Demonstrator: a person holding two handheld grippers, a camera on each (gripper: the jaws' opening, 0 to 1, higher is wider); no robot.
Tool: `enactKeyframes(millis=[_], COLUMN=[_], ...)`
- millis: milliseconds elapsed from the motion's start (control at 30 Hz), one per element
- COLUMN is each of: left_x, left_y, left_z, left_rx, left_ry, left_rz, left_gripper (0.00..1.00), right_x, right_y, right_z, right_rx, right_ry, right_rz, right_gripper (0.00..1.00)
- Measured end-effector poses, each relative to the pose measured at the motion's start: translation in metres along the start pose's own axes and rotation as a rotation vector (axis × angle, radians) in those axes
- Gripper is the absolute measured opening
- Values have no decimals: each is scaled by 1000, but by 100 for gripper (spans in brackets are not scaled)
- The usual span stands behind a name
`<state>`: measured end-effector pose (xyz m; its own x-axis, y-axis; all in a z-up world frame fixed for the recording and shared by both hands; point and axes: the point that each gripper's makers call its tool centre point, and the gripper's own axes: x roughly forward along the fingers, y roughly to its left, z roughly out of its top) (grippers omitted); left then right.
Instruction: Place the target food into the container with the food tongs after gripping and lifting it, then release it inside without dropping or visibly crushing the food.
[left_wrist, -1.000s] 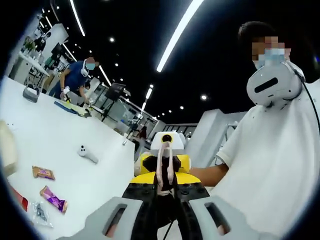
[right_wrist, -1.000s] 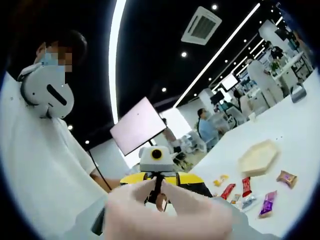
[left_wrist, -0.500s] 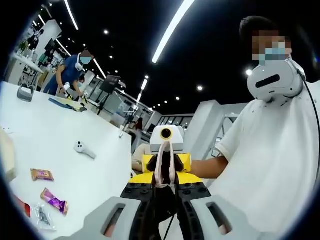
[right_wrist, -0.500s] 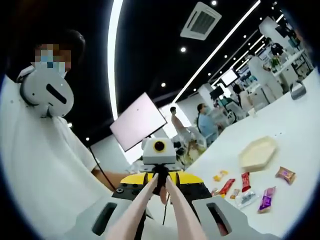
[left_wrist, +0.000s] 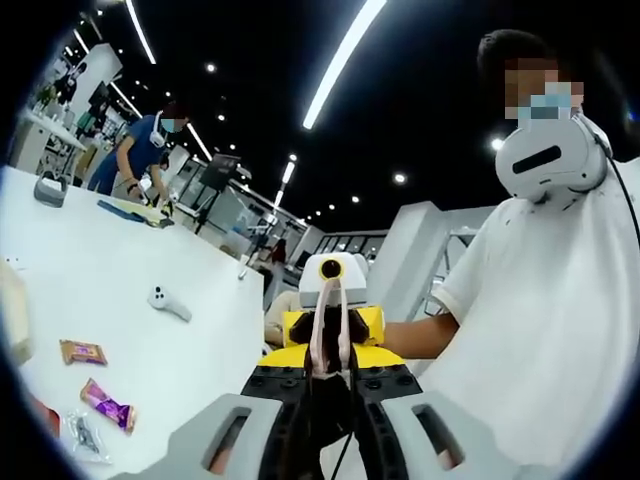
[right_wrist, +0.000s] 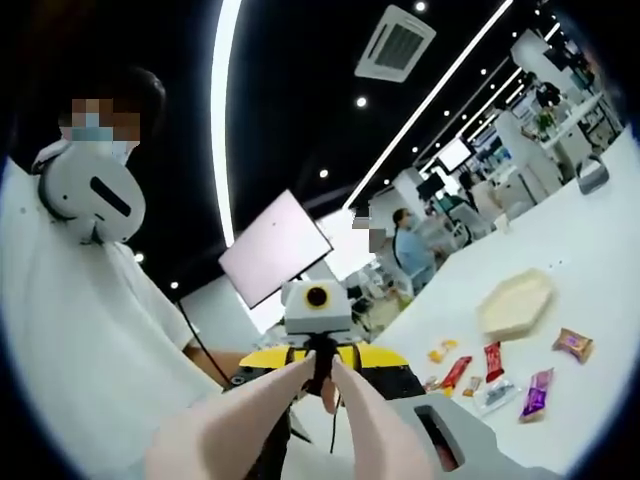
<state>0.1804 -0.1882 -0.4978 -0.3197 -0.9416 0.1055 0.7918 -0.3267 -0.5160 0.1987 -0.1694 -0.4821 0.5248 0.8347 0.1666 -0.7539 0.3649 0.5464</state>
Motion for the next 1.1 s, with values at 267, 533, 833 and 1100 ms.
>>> enactKeyframes(millis=[267,533,833,1100], left_x=[3,7,-18,-54], left_y=[1,4,22,27], left_z=[1,-1,-4,-4], left_rx=[4,-32,77,91], left_ry=[11,15,-27,-95], left_rz=[2,15,139,303], left_gripper=[12,20,23,32], right_x=[-3,-7,-18,-20], right_y=[-2,-1,-24,-35], right_z=[1,4,6,-13], right_rx=[11,9,-143,-188], right_ry=[-12,-20,-3,106], right_rz=[-11,-24,-160,-176], right_gripper=[23,24,24,24])
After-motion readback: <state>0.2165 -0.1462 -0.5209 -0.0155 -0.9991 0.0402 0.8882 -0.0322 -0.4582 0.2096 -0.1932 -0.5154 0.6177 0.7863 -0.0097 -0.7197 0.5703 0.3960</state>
